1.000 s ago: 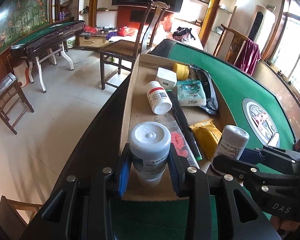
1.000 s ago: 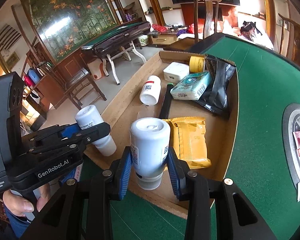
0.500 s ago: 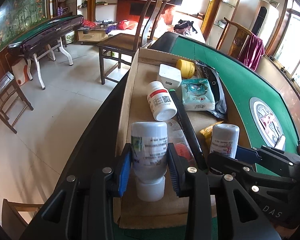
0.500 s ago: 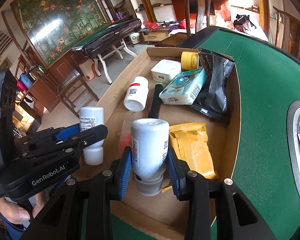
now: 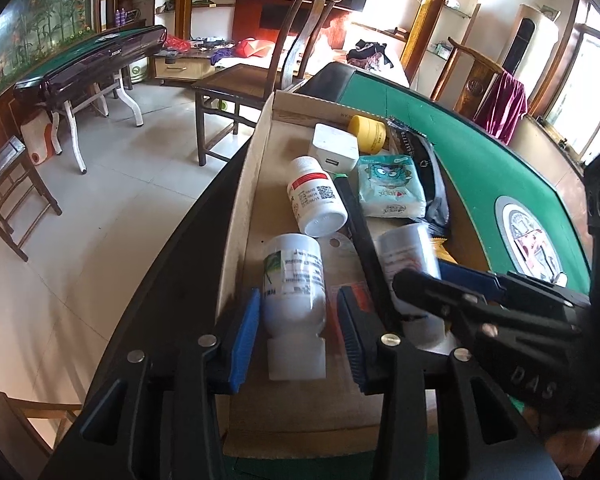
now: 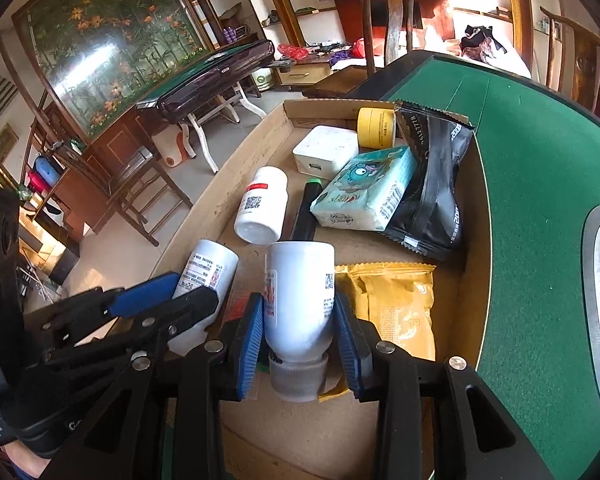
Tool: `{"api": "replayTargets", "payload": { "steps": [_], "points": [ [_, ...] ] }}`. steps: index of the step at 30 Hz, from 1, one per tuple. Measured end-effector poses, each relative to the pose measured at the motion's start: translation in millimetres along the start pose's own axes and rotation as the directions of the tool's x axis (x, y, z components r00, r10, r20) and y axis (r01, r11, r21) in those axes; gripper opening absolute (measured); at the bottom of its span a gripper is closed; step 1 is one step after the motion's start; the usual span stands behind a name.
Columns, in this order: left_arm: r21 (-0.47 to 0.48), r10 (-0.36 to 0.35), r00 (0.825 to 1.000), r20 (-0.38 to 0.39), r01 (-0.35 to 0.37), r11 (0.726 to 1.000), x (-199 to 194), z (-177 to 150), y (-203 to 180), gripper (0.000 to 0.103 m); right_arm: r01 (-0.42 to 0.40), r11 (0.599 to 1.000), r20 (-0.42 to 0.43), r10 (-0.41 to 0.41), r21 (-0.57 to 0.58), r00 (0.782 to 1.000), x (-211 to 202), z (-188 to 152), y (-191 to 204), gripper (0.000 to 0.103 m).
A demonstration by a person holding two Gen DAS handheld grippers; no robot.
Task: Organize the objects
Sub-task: 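Lower both white bottles into the tray and open both grippers, then move both grippers back to the hand cream tubes on the centre panel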
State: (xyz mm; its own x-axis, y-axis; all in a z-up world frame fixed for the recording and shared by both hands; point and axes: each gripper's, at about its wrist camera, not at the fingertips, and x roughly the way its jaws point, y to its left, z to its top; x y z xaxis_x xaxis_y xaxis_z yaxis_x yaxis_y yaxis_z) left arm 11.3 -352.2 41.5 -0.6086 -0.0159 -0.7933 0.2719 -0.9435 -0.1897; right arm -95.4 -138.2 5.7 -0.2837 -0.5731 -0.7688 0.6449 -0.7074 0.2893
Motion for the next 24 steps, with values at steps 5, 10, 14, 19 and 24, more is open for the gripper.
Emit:
{"api": "replayTargets", "payload": {
  "steps": [5,10,14,19,24],
  "points": [
    [0.029,0.017,0.999,0.041,-0.018,0.999,-13.6,-6.9,-7.2,0.066,-0.034,0.998,0.022,0.033,0.044,0.999,-13.8,0.2,-9.7,0.048],
    [0.028,0.009,0.997,0.072,-0.011,1.0,-27.1,-9.6,-12.0,0.068,-0.055,0.997,0.078,0.051,0.054,0.996,-39.2,-4.0,-16.2,0.057],
    [0.021,0.005,0.997,0.08,-0.007,1.0,-32.4,-9.8,-16.8,0.069,-0.068,0.995,0.1,0.06,0.079,0.993,-59.1,-15.2,-26.0,0.062],
    [0.064,-0.007,0.996,0.088,0.002,0.998,-39.8,-12.2,-35.7,0.07,-0.066,0.992,0.118,0.054,0.108,0.992,-83.9,-34.4,-49.3,0.062],
    [0.135,-0.022,0.995,0.098,0.009,0.991,-45.2,-12.5,-71.1,0.071,0.026,0.986,0.137,-0.049,0.165,0.989,-113.8,-48.1,-103.9,0.065]
  ]
}}
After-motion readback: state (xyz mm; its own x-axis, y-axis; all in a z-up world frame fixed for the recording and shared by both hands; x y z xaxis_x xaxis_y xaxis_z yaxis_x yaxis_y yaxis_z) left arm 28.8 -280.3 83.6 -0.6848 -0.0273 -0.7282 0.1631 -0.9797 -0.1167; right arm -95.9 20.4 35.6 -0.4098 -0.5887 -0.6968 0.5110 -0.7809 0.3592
